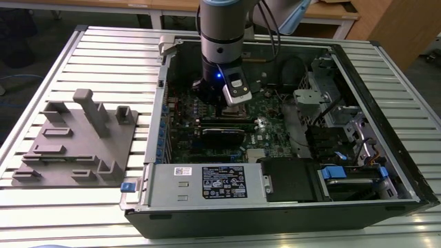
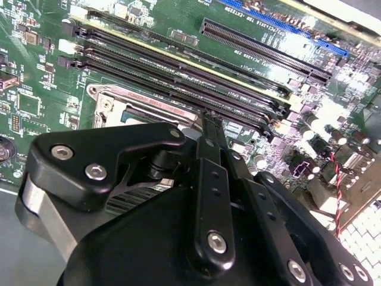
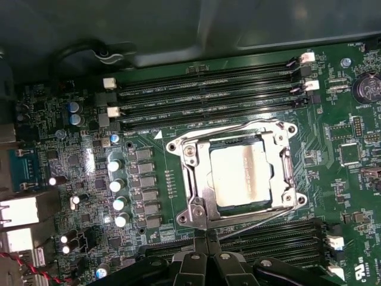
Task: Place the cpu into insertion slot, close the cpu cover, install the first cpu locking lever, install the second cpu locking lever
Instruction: 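Install the second cpu locking lever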
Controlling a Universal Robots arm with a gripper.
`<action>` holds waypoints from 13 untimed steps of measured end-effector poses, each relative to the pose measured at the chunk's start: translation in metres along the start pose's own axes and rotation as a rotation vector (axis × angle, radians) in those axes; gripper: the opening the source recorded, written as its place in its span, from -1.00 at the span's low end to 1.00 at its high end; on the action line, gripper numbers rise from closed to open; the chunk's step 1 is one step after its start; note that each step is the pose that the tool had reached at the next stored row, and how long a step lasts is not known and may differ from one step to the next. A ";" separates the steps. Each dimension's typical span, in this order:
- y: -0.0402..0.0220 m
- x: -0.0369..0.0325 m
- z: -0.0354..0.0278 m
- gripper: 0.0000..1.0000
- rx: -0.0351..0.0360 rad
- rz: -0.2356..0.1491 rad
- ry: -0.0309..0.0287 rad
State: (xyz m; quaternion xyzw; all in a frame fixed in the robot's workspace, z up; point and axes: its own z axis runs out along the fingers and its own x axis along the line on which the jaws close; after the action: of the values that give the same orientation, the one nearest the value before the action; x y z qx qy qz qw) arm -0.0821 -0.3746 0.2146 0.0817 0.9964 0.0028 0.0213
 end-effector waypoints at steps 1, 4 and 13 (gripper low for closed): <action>0.0000 0.0000 0.0003 -0.80 -0.0002 0.000 -0.0001; 0.0000 0.0002 0.0027 -0.80 -0.0002 0.000 -0.0001; 0.0003 0.0020 0.0058 -0.80 -0.0020 0.000 -0.0004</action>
State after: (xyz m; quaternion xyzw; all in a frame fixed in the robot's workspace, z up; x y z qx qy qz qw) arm -0.0838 -0.3739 0.2087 0.0818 0.9964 0.0038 0.0216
